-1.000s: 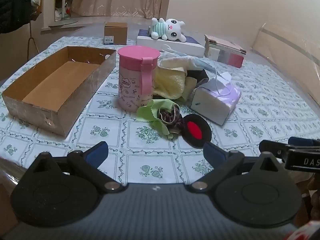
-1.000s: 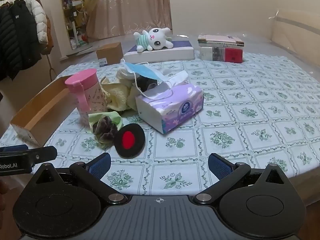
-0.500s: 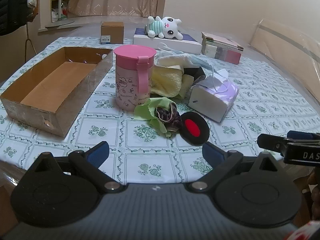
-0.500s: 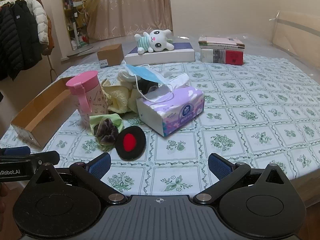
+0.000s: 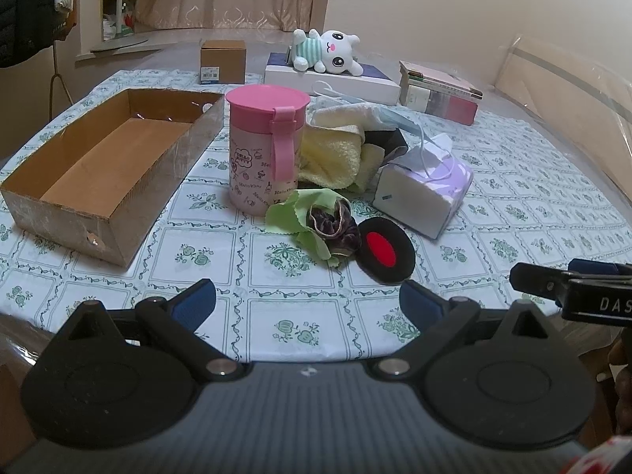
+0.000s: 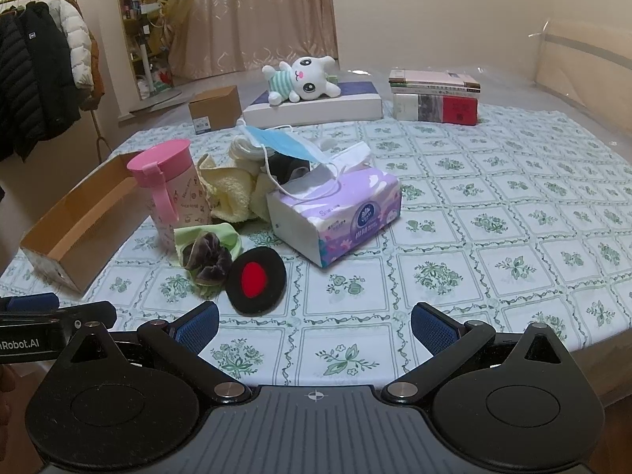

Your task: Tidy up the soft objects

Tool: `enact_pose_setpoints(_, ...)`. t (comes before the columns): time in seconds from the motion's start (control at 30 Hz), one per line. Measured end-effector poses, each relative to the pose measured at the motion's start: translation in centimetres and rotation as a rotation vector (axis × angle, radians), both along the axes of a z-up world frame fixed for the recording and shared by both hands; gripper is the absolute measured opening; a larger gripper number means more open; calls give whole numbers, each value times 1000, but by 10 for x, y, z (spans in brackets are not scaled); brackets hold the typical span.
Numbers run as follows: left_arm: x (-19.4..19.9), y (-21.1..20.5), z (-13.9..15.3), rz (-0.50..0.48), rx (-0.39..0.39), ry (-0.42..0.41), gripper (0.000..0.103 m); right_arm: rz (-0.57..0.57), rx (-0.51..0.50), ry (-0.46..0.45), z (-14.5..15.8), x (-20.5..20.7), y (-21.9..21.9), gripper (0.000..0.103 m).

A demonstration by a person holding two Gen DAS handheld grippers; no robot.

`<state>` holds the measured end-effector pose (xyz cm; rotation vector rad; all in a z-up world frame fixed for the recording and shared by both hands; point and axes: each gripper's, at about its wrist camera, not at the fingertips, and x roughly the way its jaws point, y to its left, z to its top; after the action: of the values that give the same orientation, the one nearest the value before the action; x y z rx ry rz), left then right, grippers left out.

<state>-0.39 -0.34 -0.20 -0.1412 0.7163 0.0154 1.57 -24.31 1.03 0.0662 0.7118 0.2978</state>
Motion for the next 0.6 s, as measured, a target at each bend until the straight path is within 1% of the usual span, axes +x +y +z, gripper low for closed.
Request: enact_pose_setpoints(0.6,0,0,-2,1,-2,2,98,-1,-1,0,0,-1,0,102)
